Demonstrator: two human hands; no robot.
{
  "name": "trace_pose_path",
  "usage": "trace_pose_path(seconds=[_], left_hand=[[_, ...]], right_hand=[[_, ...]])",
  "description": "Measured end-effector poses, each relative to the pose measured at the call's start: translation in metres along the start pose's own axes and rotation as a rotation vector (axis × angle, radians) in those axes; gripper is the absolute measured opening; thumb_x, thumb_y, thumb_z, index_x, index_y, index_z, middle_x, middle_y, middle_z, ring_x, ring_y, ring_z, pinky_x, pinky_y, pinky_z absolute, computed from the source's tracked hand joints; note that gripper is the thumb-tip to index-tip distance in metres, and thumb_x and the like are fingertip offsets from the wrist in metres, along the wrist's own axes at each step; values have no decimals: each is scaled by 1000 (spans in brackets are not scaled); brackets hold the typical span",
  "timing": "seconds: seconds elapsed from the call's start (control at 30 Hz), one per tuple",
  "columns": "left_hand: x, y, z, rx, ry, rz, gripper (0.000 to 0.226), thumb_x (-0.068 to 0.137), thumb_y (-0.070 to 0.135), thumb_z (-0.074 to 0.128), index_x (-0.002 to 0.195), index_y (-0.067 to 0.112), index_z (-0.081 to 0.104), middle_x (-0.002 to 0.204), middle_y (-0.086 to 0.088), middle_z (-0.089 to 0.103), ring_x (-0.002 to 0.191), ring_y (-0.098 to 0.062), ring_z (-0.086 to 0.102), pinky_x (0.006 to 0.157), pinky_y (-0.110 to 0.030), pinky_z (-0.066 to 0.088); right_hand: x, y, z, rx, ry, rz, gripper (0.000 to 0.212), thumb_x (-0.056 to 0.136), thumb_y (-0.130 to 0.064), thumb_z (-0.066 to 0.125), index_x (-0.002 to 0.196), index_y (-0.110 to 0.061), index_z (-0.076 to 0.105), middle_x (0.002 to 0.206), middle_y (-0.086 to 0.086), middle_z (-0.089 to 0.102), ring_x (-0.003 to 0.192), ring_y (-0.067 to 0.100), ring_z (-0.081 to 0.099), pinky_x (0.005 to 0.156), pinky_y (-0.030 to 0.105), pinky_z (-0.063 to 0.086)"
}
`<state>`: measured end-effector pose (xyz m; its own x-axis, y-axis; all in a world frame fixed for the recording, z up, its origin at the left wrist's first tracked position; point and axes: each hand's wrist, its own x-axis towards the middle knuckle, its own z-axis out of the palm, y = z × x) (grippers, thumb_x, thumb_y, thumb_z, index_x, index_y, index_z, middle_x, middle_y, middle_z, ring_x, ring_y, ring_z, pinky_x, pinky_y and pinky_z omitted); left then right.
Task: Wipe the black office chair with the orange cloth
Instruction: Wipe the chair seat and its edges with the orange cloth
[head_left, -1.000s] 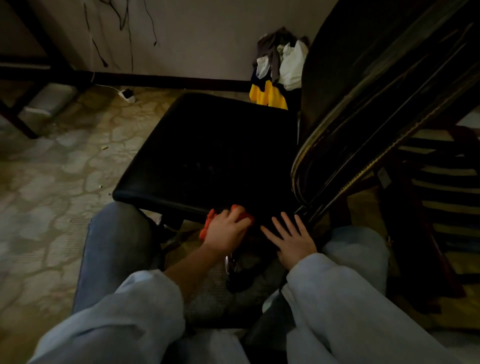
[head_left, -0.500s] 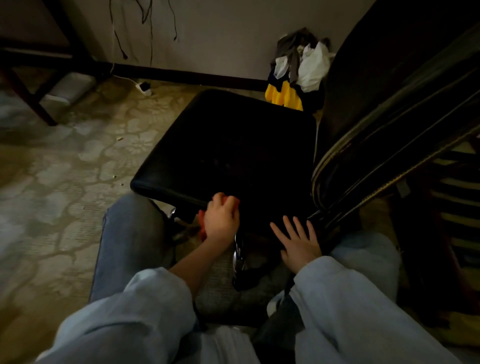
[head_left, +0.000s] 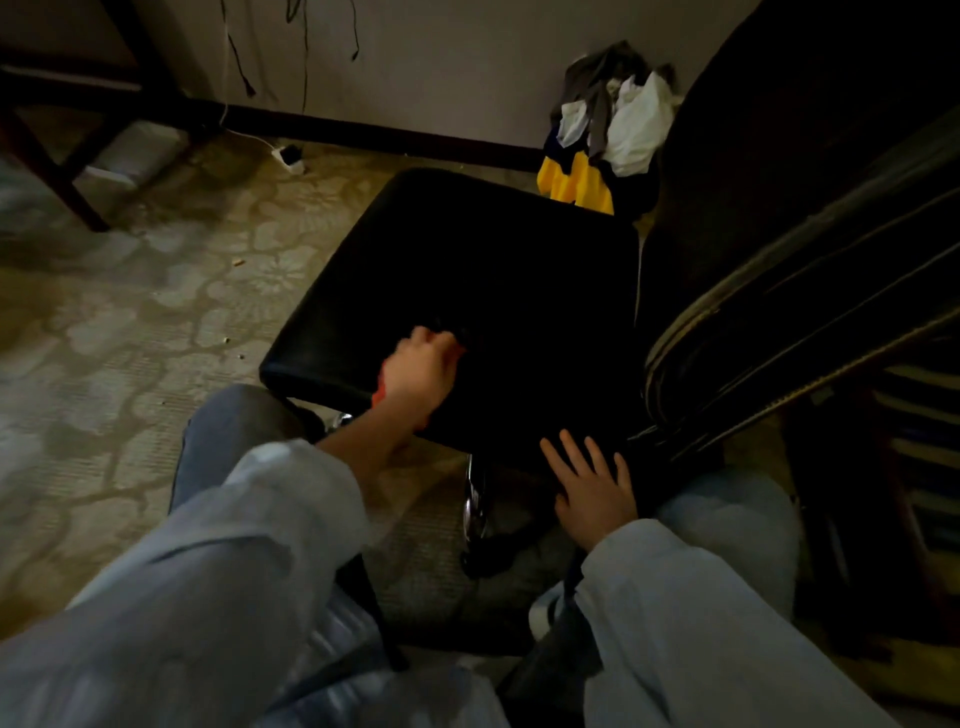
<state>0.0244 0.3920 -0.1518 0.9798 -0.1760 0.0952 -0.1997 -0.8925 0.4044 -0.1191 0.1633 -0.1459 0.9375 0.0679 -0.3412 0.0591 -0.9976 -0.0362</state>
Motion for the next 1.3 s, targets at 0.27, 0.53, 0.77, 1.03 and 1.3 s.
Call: trace_pose_path(seconds=[0.27, 0.53, 0.77, 1.03, 1.3], left_hand=[[-44, 28, 22, -40, 176, -189, 27, 91, 25, 51, 117, 19, 58, 124, -15, 49, 102, -36, 50, 78, -40, 41], [-83, 24, 36, -188, 235, -66, 31, 89, 27, 52, 119, 22, 60, 129, -13, 48, 110, -31, 49, 89, -39, 41], [-53, -30, -2, -552, 615, -756, 27, 94, 12, 53, 121, 10, 55, 139, -19, 31, 128, -33, 34, 106, -31, 27], [-81, 41, 48, -382, 313, -243, 30, 86, 9, 61, 114, 18, 61, 133, -16, 44, 106, -35, 47, 87, -37, 41], [-69, 98, 46, -409, 66, 190, 27, 90, 20, 56, 116, 17, 60, 123, -12, 51, 104, -32, 52, 83, -39, 48]], right_hand=[[7, -7, -2, 41, -32, 24, 71, 97, -27, 39, 149, -36, -9, 159, -4, -11, 146, 25, -7, 116, 42, 0], [4, -14, -5, 72, -81, 60, 72, 97, -29, 40, 147, -42, -11, 157, 1, -20, 143, 32, -17, 116, 46, 2], [7, -17, -4, 118, -162, 52, 75, 97, -25, 41, 145, -45, -13, 154, -1, -28, 141, 31, -26, 114, 54, 4], [11, -9, -9, 114, -277, -21, 77, 96, -31, 46, 146, -46, -10, 153, 0, -32, 139, 34, -29, 114, 55, 1], [7, -7, -30, 44, -81, 30, 62, 95, -24, 41, 150, -33, 14, 159, -7, 4, 145, 24, 5, 115, 43, 9]])
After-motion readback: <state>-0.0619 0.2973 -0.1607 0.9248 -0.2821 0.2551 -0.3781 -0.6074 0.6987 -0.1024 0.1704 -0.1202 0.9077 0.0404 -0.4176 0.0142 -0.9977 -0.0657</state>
